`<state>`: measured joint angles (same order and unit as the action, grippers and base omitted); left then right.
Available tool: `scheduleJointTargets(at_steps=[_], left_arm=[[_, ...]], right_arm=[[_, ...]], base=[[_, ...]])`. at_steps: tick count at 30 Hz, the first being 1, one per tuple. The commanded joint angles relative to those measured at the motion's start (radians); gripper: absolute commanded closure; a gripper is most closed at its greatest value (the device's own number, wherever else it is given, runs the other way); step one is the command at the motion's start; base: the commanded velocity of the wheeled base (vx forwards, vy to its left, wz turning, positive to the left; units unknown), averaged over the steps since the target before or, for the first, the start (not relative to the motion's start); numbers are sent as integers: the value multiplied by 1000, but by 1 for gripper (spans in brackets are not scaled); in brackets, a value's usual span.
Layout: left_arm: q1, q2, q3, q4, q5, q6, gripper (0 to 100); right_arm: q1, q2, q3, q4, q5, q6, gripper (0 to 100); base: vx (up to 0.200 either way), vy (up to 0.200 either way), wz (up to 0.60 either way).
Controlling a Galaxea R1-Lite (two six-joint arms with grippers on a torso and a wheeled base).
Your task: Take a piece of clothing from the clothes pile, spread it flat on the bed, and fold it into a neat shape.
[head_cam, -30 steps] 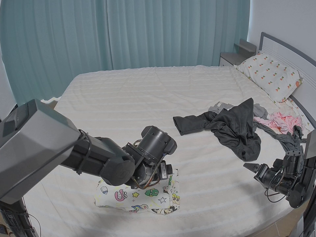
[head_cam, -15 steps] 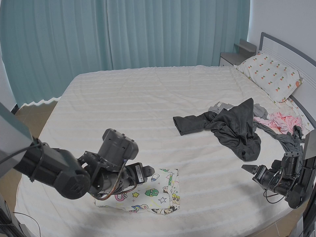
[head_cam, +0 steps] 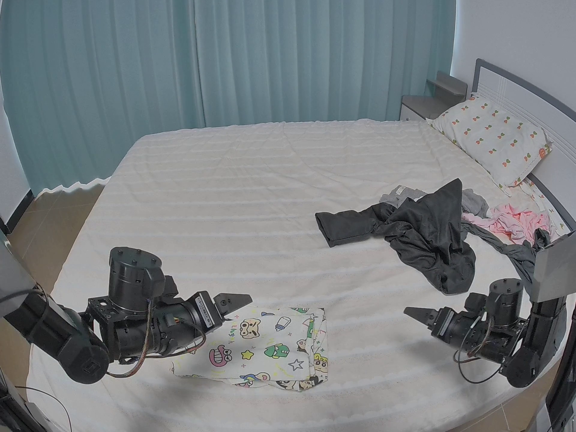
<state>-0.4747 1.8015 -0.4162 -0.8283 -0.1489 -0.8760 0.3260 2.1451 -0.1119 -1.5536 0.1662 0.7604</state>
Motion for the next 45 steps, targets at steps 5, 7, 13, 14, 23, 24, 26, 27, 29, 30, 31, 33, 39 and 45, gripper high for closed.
scheduleJointTargets(at_steps=[5, 7, 13, 14, 23, 24, 26, 27, 29, 30, 31, 33, 39, 45], left_arm=[[22, 107, 89, -115, -26, -3, 0], [21, 122, 91, -130, -20, -1, 0], [21, 133, 97, -138, -21, -6, 0], [21, 133, 97, -138, -21, -5, 0], [19, 145, 100, -140, -23, -5, 0], [19, 147, 99, -140, -23, -5, 0], [19, 147, 100, -140, -23, -5, 0], [19, 148, 100, -140, -23, -5, 0], [19, 148, 100, -140, -23, -5, 0], [19, 148, 99, -140, -23, -5, 0], [19, 151, 99, -140, -23, -5, 0], [19, 157, 99, -140, -23, -5, 0], [25, 167, 93, -141, -15, -6, 0], [47, 159, 94, -144, -26, -46, 0]], right_arm=[[58, 62, -35, -10, -42, 42, 0], [54, 56, -38, -10, -56, 42, 0], [84, 45, -37, -10, -63, 42, 0], [85, 45, -35, -10, -65, 42, 0], [94, 53, -32, -8, -63, 43, 0], [96, 53, -32, -8, -63, 43, 0], [96, 53, -32, -10, -63, 43, 0], [96, 53, -32, -8, -63, 43, 0], [100, 55, -32, -10, -63, 43, 0], [102, 55, -32, -8, -63, 43, 0], [102, 55, -32, -8, -63, 43, 0], [102, 55, -32, -10, -63, 43, 0], [102, 71, -35, -10, -65, 42, 0], [104, 70, -41, -10, -65, 40, 0]], base=[[0, 120, 0], [0, 0, 0], [0, 0, 0], [0, 0, 0], [-67, 0, 0], [0, 0, 0], [0, 0, 0], [0, 0, 0], [0, 0, 0], [0, 0, 0], [0, 0, 0], [0, 0, 0], [0, 0, 0], [0, 0, 0]])
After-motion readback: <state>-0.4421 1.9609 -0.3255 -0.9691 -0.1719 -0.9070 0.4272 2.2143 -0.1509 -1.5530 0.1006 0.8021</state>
